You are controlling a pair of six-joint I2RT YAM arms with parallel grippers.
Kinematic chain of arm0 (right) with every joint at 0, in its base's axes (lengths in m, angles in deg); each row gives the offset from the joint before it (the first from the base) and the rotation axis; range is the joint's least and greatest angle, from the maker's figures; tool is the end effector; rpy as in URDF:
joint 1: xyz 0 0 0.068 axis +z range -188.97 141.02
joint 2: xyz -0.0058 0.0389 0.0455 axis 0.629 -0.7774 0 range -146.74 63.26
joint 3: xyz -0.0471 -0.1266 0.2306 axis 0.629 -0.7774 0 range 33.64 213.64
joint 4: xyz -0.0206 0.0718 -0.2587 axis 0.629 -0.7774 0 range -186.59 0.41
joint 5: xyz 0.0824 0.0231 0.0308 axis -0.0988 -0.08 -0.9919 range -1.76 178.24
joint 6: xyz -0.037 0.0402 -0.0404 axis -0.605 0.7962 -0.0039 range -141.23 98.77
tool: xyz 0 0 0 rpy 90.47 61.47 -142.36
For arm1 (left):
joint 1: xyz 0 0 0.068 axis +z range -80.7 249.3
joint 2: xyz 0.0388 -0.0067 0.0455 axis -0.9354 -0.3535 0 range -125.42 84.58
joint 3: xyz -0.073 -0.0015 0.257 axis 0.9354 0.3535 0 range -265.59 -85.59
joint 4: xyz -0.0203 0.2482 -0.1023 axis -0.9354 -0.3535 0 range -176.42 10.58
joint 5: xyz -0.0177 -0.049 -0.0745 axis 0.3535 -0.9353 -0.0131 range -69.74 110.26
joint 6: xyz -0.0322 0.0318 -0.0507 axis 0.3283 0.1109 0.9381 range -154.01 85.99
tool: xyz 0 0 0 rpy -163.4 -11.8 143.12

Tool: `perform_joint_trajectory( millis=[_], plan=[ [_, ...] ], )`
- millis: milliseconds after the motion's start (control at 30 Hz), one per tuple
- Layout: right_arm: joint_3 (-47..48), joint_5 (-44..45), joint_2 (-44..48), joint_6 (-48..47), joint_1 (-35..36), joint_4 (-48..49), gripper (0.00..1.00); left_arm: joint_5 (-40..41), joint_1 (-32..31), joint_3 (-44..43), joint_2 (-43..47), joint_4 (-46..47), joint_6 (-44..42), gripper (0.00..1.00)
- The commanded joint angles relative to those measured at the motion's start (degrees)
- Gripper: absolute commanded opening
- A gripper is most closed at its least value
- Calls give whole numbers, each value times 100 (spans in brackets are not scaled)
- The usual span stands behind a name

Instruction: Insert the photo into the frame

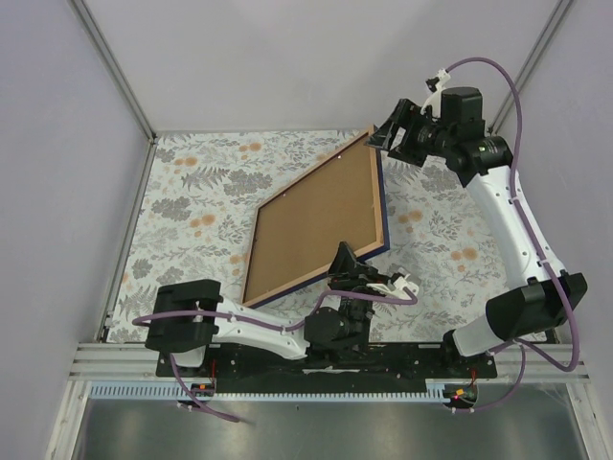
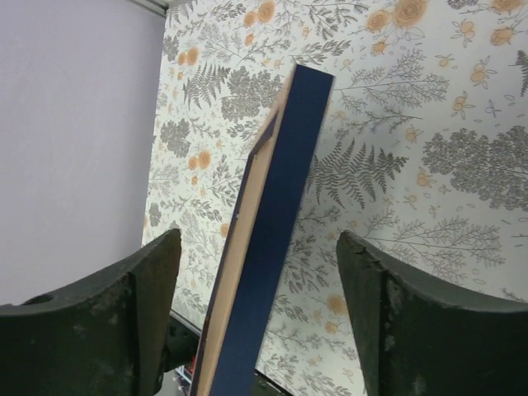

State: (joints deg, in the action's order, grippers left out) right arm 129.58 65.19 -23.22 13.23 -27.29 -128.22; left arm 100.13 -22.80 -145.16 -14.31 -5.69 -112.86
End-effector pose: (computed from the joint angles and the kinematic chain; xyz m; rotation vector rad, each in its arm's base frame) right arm 0.3409 0.0923 0.4116 0.1720 2.1571 0.8974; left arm 0.0404 -0.3644 0.3017 0.6920 1.3195 0.4864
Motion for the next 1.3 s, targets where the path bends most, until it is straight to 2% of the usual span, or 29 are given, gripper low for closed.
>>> perform_joint_trajectory(
  millis=[0, 100, 233, 333, 467, 567, 700, 900, 1000, 1067, 1100, 1200, 1267],
  plan=[
    [478, 423, -80, -167, 185, -408, 74, -631, -89, -11, 397, 1767, -61, 2],
    [618, 512, -167, -194, 264, -609, 63, -666, -151, -19, 379, 1872, -122, 2],
    [812, 600, -256, -247, 317, -883, 55, -719, -204, -11, 397, 2039, -219, 2],
    [917, 678, -308, -299, 335, -1075, 57, -701, -212, -11, 388, 2144, -280, 2],
    [830, 837, -238, -317, 326, -1138, 64, -684, -221, -11, 362, 2268, -333, 2],
    [856, 583, -325, -343, 335, -1155, 63, -701, -239, -11, 336, 2321, -350, 2],
    [856, 407, -396, -317, 361, -1190, 53, -754, -239, 24, 309, 2409, -368, 2],
    [918, 230, -388, -247, 379, -1304, 30, -807, -248, 42, 283, 2435, -298, 2],
    [979, 397, -274, -176, 379, -1436, 11, -833, -248, 33, 265, 2426, -289, 2],
    [1040, 476, -168, -71, 396, -1498, 8, -833, -256, -2, 239, 2426, -350, 2],
    [1075, 538, -124, -1, 396, -1542, 8, -816, -256, -19, 230, 2435, -403, 5],
    [1225, 600, 16, 148, 387, -1674, 0, -825, -274, 33, 239, 2435, -456, 30],
    [1339, 644, 61, 254, 387, -1814, 0, -790, -274, 130, 247, 2435, -438, 42]
  ],
)
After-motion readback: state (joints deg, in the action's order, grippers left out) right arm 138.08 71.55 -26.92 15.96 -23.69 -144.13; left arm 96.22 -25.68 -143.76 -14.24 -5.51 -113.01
